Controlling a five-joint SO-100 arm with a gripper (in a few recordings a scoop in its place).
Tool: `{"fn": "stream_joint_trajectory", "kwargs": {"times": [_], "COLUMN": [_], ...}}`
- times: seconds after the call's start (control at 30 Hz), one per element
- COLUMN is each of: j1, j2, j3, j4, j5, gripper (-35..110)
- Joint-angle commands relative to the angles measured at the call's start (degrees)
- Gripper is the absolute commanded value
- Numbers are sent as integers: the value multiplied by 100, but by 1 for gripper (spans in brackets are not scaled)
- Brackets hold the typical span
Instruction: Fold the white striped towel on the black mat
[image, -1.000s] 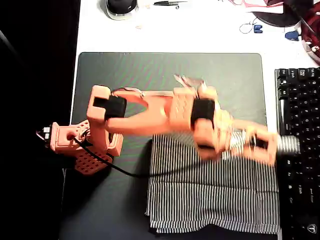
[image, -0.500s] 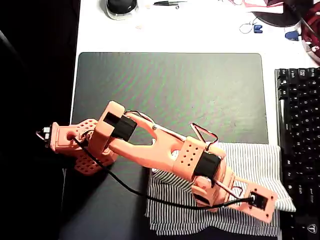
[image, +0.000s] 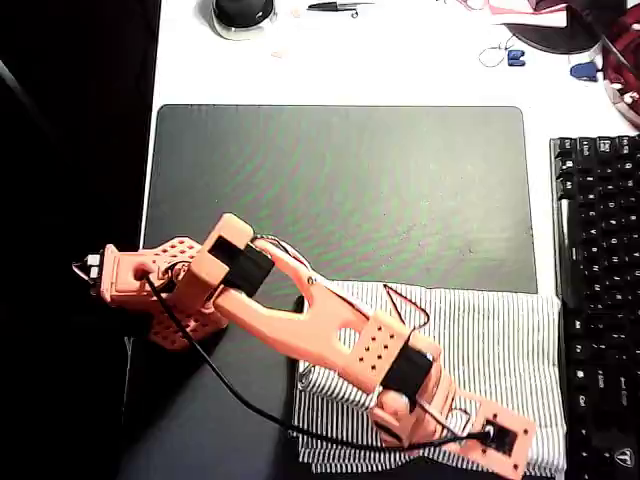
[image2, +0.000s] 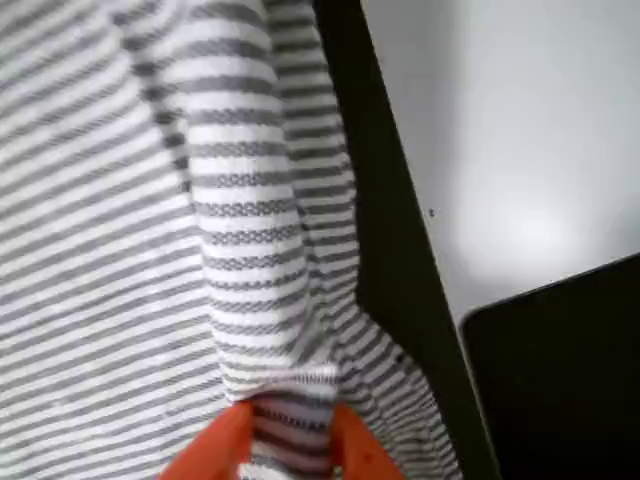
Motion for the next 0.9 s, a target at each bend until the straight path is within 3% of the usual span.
{"fn": "stream_joint_trajectory", "kwargs": {"times": [0.0,0.43,0.7,0.87], "j1": [132,-299,-1644,-2127], "j2": [26,413,1037,1248], "j3": [-413,-1512,-44,1266], "j4": [167,1626,1714,1099], "j5": [-132,-53,325,264], "gripper": [11,11,14,25]}}
